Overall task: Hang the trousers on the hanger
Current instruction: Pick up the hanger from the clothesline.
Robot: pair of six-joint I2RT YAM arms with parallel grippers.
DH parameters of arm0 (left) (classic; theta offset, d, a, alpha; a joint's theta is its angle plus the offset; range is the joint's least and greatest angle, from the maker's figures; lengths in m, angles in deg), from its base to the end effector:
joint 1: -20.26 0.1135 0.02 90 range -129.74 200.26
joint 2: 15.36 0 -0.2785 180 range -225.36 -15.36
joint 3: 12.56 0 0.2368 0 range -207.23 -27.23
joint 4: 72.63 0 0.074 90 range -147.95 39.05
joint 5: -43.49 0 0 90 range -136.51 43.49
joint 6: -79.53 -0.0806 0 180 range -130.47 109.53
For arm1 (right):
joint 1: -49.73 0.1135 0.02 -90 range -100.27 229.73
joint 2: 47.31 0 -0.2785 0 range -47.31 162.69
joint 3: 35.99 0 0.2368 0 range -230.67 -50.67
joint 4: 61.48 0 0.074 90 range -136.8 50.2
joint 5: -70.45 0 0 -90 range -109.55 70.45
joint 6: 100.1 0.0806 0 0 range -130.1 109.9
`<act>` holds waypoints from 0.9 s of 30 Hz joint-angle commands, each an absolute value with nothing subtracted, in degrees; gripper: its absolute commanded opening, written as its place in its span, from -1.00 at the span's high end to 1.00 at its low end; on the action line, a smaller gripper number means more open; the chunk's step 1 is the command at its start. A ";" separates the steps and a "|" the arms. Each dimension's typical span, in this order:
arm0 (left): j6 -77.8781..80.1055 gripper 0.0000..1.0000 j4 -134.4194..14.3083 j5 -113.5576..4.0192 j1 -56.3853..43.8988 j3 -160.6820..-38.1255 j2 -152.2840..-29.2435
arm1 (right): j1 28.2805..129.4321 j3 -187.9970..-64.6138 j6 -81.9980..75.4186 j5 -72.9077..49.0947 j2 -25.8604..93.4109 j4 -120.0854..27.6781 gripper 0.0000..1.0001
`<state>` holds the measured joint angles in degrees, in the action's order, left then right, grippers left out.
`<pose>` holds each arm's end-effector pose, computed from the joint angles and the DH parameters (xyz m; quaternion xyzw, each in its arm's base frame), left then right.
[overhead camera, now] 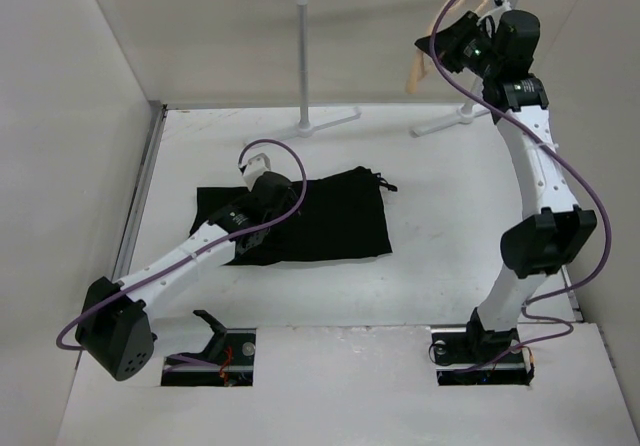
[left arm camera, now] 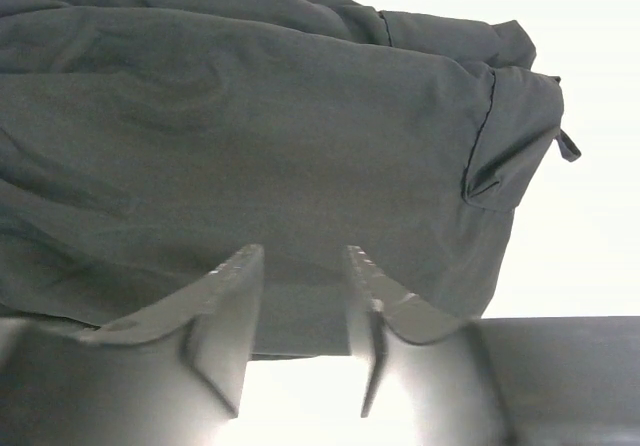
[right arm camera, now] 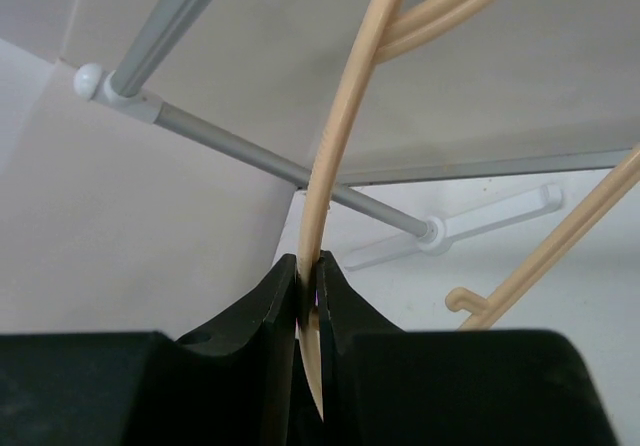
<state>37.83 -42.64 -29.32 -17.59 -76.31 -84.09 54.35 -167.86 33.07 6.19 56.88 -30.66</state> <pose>0.2346 -0.1521 0.2659 -0.1486 0.8670 -0.2152 0.4242 0.4401 0.0707 0.4855 0.0892 0.7188 0.4194 0.5472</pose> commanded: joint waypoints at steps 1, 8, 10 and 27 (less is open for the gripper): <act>38.23 0.22 -42.57 -28.58 -17.40 -78.38 -81.98 | 55.48 -163.54 30.77 8.49 49.03 -35.81 0.73; 37.79 0.03 -42.13 -29.63 -17.84 -84.18 -83.03 | 55.84 -152.11 29.98 9.10 42.88 -37.57 0.73; 37.52 0.01 -42.13 -30.33 -18.02 -86.28 -83.65 | 55.92 -148.69 29.36 9.19 40.86 -38.01 0.73; 29.53 0.01 -39.50 -38.33 -26.19 -122.66 -105.07 | 60.58 -112.83 26.37 7.44 16.70 -38.01 0.76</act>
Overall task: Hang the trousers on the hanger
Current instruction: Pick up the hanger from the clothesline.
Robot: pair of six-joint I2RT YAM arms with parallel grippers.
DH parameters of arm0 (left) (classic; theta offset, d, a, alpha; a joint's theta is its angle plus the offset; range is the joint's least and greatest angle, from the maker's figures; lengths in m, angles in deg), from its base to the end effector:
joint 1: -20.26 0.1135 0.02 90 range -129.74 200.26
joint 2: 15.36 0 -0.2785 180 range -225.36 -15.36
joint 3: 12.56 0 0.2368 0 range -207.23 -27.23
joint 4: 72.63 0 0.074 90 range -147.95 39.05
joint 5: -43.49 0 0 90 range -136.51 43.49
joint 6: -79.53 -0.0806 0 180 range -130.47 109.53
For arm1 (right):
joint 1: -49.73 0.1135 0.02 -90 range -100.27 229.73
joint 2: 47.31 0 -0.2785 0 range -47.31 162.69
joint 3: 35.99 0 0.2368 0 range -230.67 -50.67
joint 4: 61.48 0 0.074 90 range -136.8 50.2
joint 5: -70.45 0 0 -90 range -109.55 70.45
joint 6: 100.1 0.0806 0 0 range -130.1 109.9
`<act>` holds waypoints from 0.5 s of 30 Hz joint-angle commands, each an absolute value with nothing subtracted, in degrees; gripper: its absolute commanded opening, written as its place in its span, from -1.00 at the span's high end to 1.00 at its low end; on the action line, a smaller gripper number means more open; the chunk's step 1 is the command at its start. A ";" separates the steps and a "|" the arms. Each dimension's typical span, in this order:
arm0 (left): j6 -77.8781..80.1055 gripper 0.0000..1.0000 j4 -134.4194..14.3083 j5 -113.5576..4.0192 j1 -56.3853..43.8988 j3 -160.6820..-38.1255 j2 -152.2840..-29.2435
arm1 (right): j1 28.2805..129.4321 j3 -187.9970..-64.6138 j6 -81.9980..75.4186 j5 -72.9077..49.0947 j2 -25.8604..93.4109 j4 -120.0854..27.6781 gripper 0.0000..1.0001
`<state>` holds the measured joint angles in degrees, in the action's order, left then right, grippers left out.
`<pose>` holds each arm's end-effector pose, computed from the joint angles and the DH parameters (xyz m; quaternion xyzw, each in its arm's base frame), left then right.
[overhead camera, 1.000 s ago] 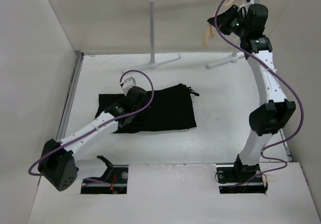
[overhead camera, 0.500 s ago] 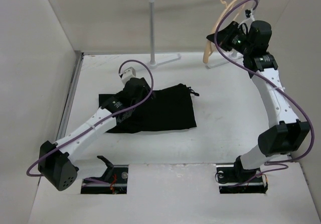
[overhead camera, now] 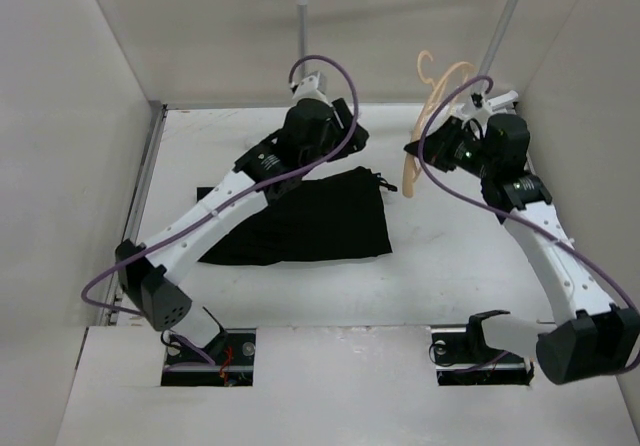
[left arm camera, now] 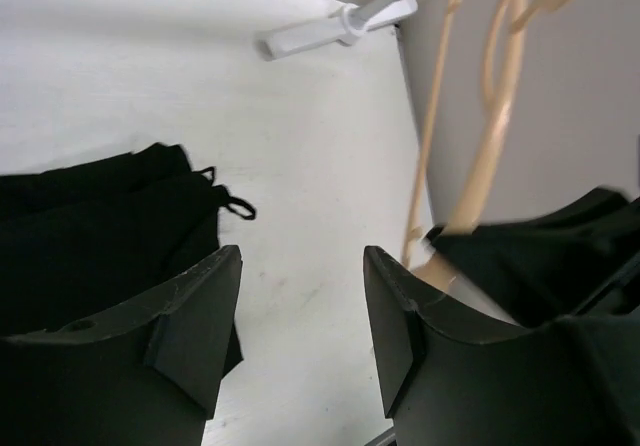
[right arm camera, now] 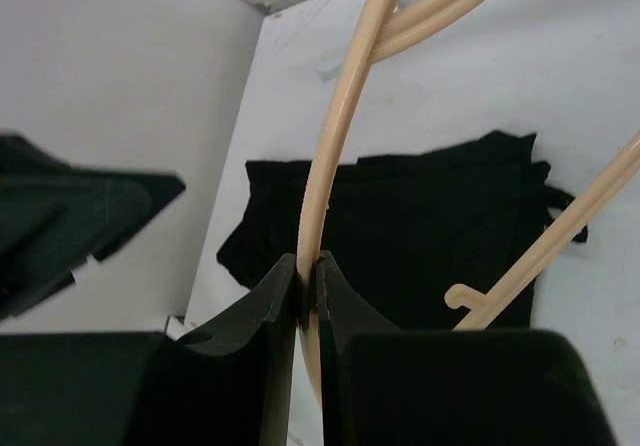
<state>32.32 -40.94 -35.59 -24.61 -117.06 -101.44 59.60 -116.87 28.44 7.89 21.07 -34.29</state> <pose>0.2763 -0.2535 0.4310 -0.0449 0.7815 -0.3741 0.4974 0.2787 0.0862 0.3868 0.0500 0.7810 0.4146 0.4643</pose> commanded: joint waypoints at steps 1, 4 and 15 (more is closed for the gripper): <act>29.26 0.00 -38.71 -38.94 -26.98 -124.95 -107.01 | 60.84 -110.98 26.37 7.35 15.29 -37.92 0.76; 27.86 -0.02 -36.86 -39.48 -29.26 -130.75 -111.76 | 61.63 -104.57 26.28 6.56 10.10 -36.87 0.76; 24.25 -0.01 -31.15 -39.56 -35.59 -141.14 -123.63 | 66.29 -95.15 26.81 2.87 1.48 -33.70 0.76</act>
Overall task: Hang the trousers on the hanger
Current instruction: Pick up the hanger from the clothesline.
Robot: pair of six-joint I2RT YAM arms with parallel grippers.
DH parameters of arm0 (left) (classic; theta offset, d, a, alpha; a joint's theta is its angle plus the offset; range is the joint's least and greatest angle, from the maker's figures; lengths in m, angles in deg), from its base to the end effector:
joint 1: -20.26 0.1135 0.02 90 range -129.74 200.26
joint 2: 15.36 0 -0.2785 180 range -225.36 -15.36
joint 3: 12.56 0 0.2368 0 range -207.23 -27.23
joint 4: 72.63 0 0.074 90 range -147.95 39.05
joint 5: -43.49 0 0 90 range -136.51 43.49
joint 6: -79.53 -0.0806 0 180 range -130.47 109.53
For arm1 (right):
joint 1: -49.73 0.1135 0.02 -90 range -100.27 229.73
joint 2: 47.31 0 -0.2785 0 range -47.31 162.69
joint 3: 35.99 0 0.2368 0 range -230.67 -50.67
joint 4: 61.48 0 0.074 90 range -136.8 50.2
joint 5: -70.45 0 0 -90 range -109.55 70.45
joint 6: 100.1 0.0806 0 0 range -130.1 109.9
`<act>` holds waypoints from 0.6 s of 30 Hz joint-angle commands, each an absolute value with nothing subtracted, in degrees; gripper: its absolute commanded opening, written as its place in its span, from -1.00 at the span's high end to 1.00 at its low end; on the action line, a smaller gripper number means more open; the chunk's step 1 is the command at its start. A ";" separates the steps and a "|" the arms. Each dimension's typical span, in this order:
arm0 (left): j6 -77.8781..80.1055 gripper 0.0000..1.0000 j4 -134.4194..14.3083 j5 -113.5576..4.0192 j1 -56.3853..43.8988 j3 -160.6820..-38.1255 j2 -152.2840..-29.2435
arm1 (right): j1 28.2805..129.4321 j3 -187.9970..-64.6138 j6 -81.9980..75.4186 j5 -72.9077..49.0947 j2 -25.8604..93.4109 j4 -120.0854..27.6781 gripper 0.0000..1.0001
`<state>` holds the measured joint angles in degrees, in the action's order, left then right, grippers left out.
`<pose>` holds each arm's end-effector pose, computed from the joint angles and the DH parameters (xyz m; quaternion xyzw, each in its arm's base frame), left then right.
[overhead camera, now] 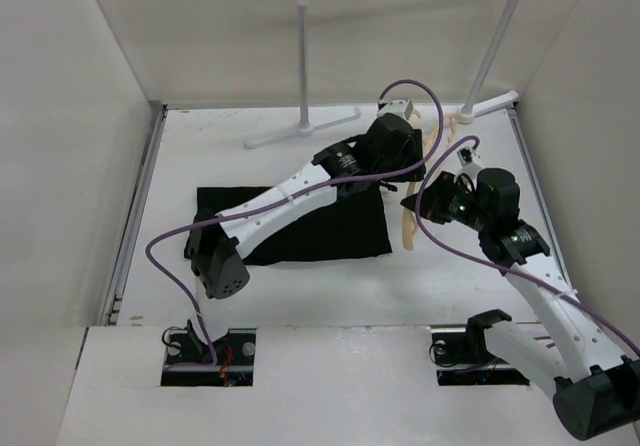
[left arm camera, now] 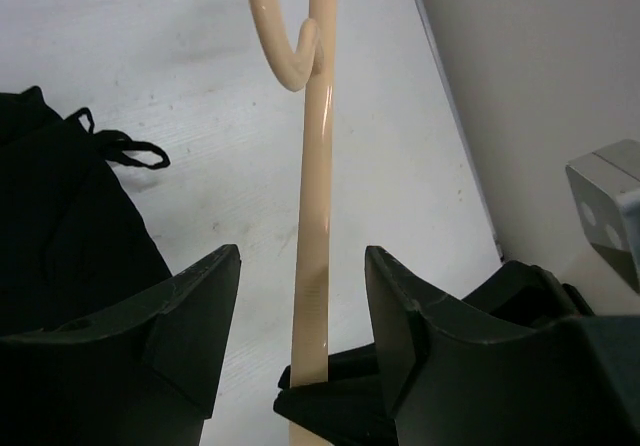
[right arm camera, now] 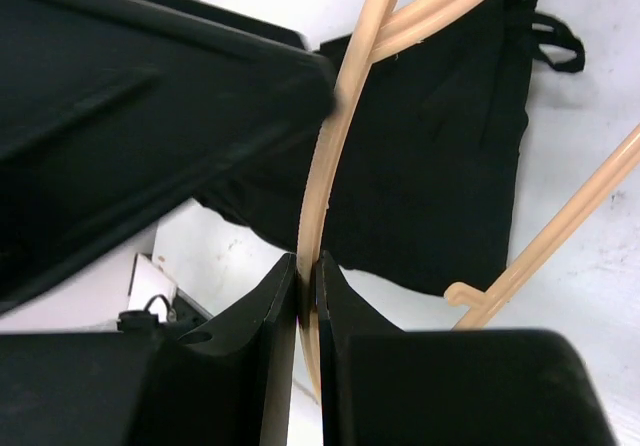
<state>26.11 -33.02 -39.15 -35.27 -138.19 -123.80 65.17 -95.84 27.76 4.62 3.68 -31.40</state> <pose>0.2783 -0.3871 0.3890 0.1013 0.8239 -0.3626 0.4236 0.1996 0.0894 0.3130 0.0409 0.8145 0.4021 0.4161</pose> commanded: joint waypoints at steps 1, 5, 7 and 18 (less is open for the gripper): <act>24.25 0.01 -31.06 -39.56 -35.94 -141.14 -124.07 | 66.64 -94.62 27.07 2.60 1.04 -33.70 0.76; 24.25 0.11 -31.49 -38.95 -36.39 -140.18 -125.22 | 67.88 -93.48 27.69 2.08 -0.37 -33.18 0.76; 24.51 0.21 -31.93 -38.25 -36.39 -139.30 -125.48 | 68.31 -92.86 27.95 1.99 -1.07 -32.74 0.76; 27.85 0.26 -38.43 -40.18 -37.00 -131.74 -126.27 | 69.46 -87.94 30.33 0.93 -5.38 -29.84 0.76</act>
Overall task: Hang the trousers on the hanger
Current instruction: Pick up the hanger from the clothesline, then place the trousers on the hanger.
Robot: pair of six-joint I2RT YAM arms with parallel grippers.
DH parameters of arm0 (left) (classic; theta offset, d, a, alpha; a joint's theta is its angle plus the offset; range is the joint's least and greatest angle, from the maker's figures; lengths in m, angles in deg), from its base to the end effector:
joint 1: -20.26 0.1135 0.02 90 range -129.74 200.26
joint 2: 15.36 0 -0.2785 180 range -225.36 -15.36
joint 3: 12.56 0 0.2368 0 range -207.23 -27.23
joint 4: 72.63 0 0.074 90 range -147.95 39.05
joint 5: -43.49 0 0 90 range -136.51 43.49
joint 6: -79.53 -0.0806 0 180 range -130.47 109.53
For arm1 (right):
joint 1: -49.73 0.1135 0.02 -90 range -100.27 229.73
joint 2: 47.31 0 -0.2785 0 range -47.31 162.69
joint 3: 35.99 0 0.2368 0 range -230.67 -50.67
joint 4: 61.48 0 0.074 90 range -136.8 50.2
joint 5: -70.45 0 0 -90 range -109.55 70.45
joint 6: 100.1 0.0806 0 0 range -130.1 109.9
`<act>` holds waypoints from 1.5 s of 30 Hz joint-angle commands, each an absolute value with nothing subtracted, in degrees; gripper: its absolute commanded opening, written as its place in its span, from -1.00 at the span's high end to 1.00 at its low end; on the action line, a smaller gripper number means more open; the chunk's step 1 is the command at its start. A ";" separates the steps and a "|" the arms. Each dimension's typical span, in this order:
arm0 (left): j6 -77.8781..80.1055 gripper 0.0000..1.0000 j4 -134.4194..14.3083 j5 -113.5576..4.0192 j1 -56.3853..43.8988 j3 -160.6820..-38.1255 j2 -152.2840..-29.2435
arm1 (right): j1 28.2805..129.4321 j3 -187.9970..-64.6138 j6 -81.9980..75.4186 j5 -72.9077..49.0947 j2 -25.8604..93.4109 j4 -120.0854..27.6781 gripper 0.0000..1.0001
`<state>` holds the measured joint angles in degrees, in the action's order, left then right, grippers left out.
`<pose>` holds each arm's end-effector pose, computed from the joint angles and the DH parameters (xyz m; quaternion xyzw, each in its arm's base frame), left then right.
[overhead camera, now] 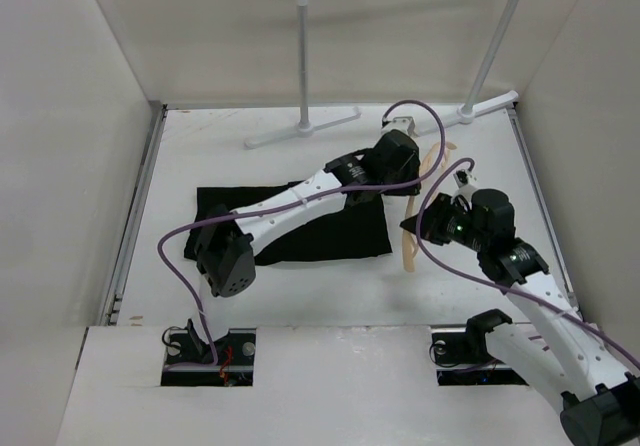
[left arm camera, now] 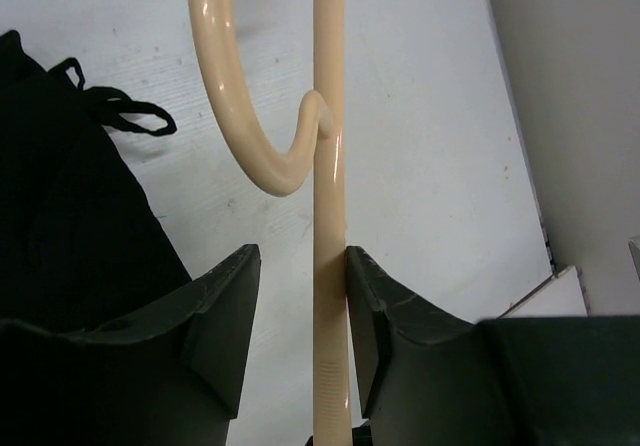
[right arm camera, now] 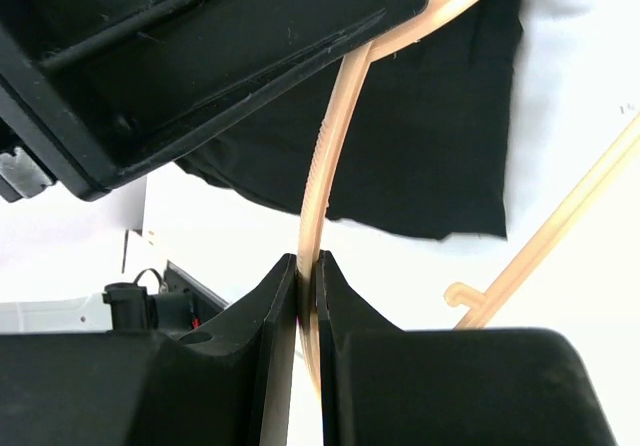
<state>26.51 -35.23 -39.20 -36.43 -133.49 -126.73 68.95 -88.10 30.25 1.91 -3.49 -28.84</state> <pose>0.2783 -0.4048 0.3403 0.1139 0.8477 -0.3384 0.3923 0.1689 0.0901 0.2790 0.0522 0.8301 0.4004 0.3845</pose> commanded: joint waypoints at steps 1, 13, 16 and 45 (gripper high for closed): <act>28.38 0.26 -38.96 -40.61 -37.18 -131.13 -126.36 | 69.46 -87.59 30.33 0.93 -5.82 -29.75 0.76; 33.39 0.70 -44.94 -44.75 -38.94 -126.29 -125.84 | 69.46 -86.18 31.47 0.84 -7.14 -29.66 0.76; 34.00 0.84 -45.12 -43.09 -38.85 -124.80 -124.52 | 69.46 -86.18 31.47 0.84 -7.67 -28.87 0.75; 51.14 1.00 -86.25 -19.70 -41.14 -83.93 -116.95 | 65.50 -94.35 31.21 -6.81 25.62 -44.06 0.25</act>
